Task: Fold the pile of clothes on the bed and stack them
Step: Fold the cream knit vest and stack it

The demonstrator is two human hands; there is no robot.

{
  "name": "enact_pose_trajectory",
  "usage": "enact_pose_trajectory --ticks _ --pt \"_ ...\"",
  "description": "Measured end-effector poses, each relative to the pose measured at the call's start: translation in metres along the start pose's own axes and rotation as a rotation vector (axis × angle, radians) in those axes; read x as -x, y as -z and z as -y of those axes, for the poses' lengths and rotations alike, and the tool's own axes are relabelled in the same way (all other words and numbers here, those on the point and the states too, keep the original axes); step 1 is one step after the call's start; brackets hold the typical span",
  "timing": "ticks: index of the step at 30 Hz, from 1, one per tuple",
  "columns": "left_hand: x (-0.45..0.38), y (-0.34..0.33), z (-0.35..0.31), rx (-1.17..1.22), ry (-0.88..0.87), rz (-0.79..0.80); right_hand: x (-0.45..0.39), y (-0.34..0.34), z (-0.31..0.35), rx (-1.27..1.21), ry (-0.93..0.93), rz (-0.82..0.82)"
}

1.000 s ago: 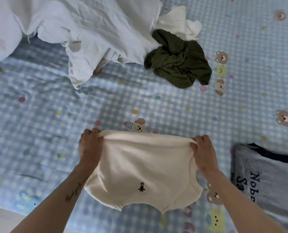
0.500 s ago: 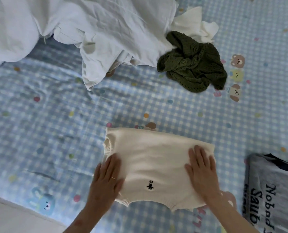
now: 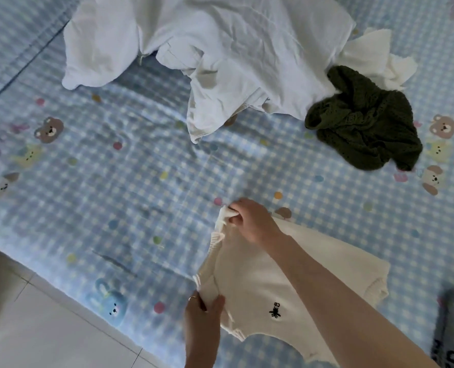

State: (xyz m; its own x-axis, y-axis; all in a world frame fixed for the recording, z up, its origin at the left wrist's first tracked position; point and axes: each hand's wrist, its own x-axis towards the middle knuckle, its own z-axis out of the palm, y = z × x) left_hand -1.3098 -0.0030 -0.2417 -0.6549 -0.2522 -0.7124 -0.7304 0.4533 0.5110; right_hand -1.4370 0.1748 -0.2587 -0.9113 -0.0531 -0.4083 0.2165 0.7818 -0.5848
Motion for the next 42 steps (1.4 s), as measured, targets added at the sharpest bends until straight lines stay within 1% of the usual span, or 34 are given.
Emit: enact_pose_trajectory --ticks 2,4,7,8,9,11,13,15,19,22,23,24,25,26,27,28,29,30,31,32,33,35,37,39,41,42 --pt "0.011 -0.003 0.005 -0.034 -0.055 -0.019 0.027 0.011 -0.016 -0.262 -0.037 -0.104" --pt "0.02 -0.01 0.007 -0.069 -0.119 -0.012 0.058 0.027 -0.037 -0.398 -0.072 -0.142" --pt "0.028 -0.018 0.006 -0.111 -0.143 0.003 0.096 0.044 -0.06 -0.461 -0.143 -0.069" --pt "0.034 -0.021 0.006 -0.136 -0.184 0.0 0.105 0.048 -0.069 -0.467 -0.149 -0.054" --pt "0.04 -0.025 0.01 -0.171 -0.286 -0.018 0.113 0.052 -0.078 -0.477 -0.153 -0.053" --pt "0.059 -0.039 0.02 -0.258 -0.604 -0.058 0.129 0.066 -0.098 -0.543 -0.187 -0.082" --pt "0.083 -0.06 0.025 -0.339 -0.914 -0.039 0.148 0.081 -0.123 -0.626 -0.224 -0.114" --pt "0.104 -0.086 0.028 -0.375 -1.082 0.007 0.17 0.094 -0.15 -0.649 -0.258 -0.128" --pt "0.132 -0.134 0.03 -0.428 -1.188 0.07 0.204 0.108 -0.194 -0.698 -0.32 -0.126" --pt "0.144 -0.161 0.036 -0.553 -1.148 0.18 0.216 0.108 -0.218 -0.708 -0.382 -0.067" --pt "0.146 -0.166 0.038 -0.619 -1.171 0.181 0.218 0.106 -0.224 -0.664 -0.414 -0.051" --pt "0.149 -0.168 0.04 -0.662 -1.207 0.167 0.218 0.103 -0.228 -0.556 -0.448 -0.069" --pt "0.149 -0.167 0.039 -0.666 -1.223 0.133 0.216 0.101 -0.231 -0.398 -0.47 -0.134" --pt "0.148 -0.165 0.038 -0.617 -1.195 0.082 0.214 0.098 -0.23 -0.247 -0.449 -0.222" --pt "0.145 -0.162 0.036 -0.521 -1.105 0.004 0.21 0.095 -0.228 -0.146 -0.384 -0.283" --pt "0.141 -0.158 0.033 -0.413 -0.944 -0.09 0.206 0.092 -0.224 -0.086 -0.309 -0.276" --pt "0.135 -0.155 0.03 -0.323 -0.726 -0.171 0.201 0.088 -0.221 -0.036 -0.248 -0.195" --pt "0.128 -0.154 0.026 -0.268 -0.472 -0.179 0.197 0.082 -0.219 0.014 -0.203 -0.083" --pt "0.123 -0.154 0.024 -0.234 -0.251 -0.132 0.192 0.075 -0.218 0.07 -0.181 0.022" --pt "0.119 -0.153 0.024 -0.219 -0.127 -0.083 0.189 0.069 -0.217 0.132 -0.166 0.083" --pt "0.116 -0.152 0.025 -0.203 -0.077 -0.049 0.188 0.066 -0.218 0.183 -0.157 0.098" --pt "0.112 -0.15 0.027 -0.11 -0.06 -0.008 0.189 0.065 -0.221 0.193 -0.168 0.042" --pt "0.111 -0.147 0.024 0.058 -0.04 0.017 0.2 0.066 -0.228 0.059 -0.204 -0.022" --pt "0.107 -0.146 0.02 0.209 -0.028 0.021 0.221 0.068 -0.235 -0.089 -0.298 -0.052" --pt "0.107 -0.153 0.009 0.337 0.013 0.103 0.249 0.07 -0.24 -0.23 -0.423 -0.088" --pt "0.108 -0.157 0.004 0.338 0.024 0.165 0.263 0.068 -0.242 -0.304 -0.483 -0.108"
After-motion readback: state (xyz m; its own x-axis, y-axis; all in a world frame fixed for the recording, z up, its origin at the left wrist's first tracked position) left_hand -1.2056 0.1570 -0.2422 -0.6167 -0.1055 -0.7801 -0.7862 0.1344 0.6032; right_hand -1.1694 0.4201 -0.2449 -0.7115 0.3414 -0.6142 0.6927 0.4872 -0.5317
